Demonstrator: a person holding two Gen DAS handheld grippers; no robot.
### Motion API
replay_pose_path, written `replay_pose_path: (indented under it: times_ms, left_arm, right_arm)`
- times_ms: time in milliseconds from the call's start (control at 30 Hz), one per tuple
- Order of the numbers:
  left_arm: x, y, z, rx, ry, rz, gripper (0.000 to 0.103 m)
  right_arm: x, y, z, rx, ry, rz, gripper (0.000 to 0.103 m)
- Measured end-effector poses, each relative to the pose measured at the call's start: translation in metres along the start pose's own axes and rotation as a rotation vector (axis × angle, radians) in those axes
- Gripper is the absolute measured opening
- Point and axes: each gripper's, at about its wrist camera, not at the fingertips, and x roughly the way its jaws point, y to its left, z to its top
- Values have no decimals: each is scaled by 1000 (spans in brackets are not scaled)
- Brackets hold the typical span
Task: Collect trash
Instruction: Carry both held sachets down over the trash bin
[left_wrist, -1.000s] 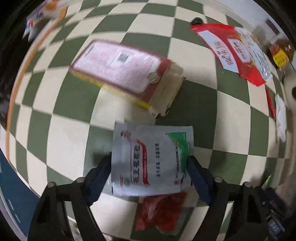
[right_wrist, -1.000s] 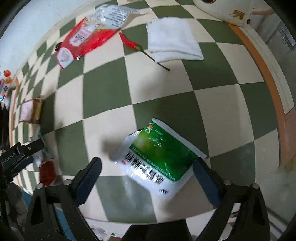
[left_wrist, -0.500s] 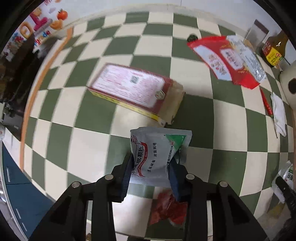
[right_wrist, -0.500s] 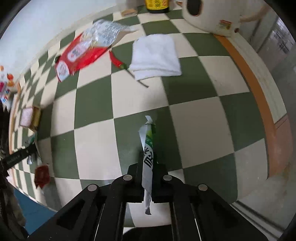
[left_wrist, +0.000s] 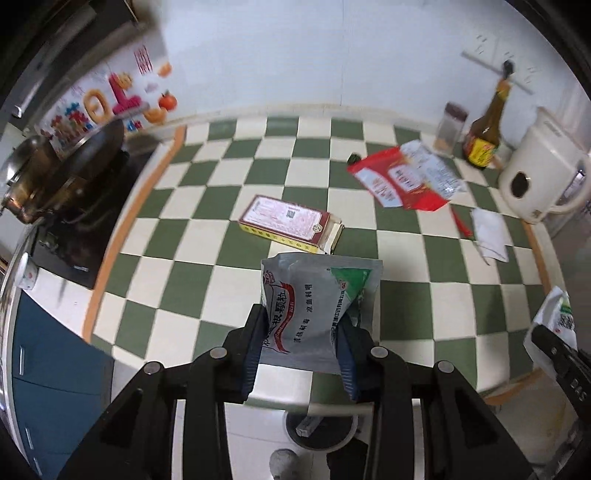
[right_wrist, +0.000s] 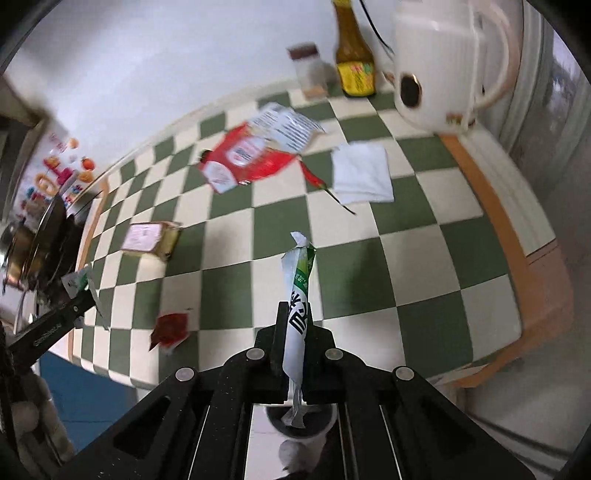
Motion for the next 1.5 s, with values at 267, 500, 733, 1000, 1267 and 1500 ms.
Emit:
replay_pose_path:
  times_ms: [267, 500, 733, 1000, 1267, 1500]
  left_arm:
    - [-77, 20, -51, 32, -118, -49, 33]
    - [-106, 33, -107, 80, -146, -82, 33]
    - [-48, 29, -166, 98, 31, -109, 33]
    - [127, 11, -253, 88, 349, -118, 33]
    - [326, -6, -346, 6, 626, -230, 34]
    - [425, -20, -391, 33, 704, -210, 36]
  right_arm:
    - [-70, 48, -51, -60, -112, -1, 4]
    - [-116, 76, -124, -44, -156, 25, 4]
    - [-83, 65, -204, 11, -12, 18, 4]
    - [61, 9, -301, 101, 260, 26, 4]
    - [258, -51, -396, 199, 448, 64, 4]
    - [384, -76, -450, 207, 538, 67, 4]
